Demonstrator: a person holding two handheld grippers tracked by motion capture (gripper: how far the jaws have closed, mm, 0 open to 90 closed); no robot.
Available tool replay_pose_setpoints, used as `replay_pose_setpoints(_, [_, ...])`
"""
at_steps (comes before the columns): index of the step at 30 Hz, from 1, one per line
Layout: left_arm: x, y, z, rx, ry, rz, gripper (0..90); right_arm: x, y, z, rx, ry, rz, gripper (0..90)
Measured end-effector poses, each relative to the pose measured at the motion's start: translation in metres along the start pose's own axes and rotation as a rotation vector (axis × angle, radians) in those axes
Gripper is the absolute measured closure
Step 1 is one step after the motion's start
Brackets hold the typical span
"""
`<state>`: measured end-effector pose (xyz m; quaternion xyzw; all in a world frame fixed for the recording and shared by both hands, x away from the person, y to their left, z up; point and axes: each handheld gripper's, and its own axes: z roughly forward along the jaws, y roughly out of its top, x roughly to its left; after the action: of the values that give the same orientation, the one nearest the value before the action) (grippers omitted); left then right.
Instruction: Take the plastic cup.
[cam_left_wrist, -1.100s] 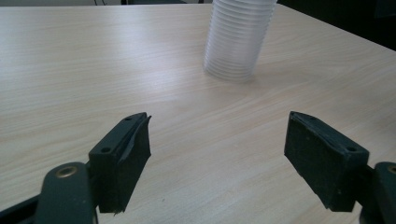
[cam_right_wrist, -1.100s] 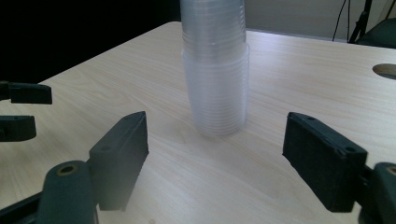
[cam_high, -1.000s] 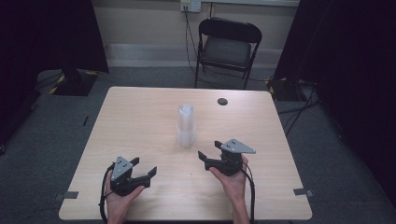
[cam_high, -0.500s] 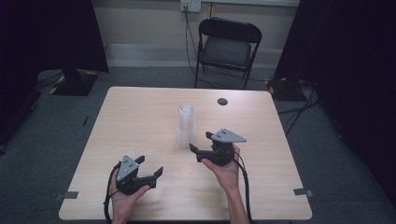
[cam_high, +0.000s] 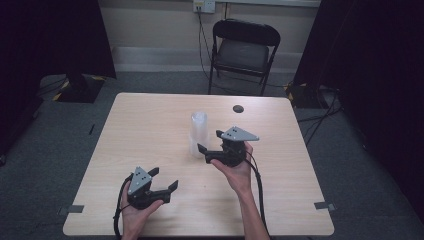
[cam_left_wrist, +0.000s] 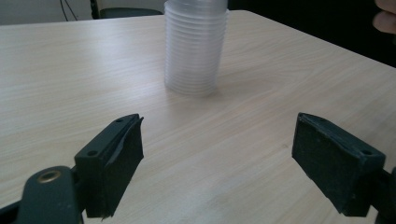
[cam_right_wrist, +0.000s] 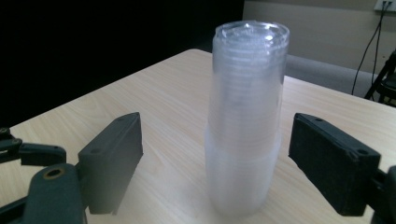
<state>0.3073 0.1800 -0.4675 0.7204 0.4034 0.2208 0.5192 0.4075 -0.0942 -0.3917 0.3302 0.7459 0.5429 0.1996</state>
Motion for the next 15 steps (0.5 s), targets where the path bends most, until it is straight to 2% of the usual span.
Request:
replay_pose_setpoints(2, [-0.002, 0.0, 0.001, 0.017, -0.001, 0.012, 16.2, -0.002, 0.003, 0.003, -0.004, 0.0, -0.008, 16.4])
replay_pose_setpoints(7, [-0.006, 0.0, 0.005, 0.025, -0.012, 0.022, 16.2, -0.01, 0.012, 0.02, -0.004, -0.005, -0.024, 15.2])
replay_pose_setpoints(10, [-0.006, -0.001, 0.008, 0.03, -0.022, 0.015, 16.2, -0.015, 0.014, 0.028, -0.001, -0.01, -0.018, 14.1])
replay_pose_setpoints(12, [-0.006, -0.001, 0.009, 0.028, -0.031, -0.007, 16.2, -0.018, 0.015, 0.034, -0.005, -0.007, -0.012, 14.2])
replay_pose_setpoints(15, [-0.006, -0.001, 0.009, 0.024, -0.038, -0.015, 16.3, -0.022, 0.016, 0.043, 0.0, -0.001, 0.014, 14.3])
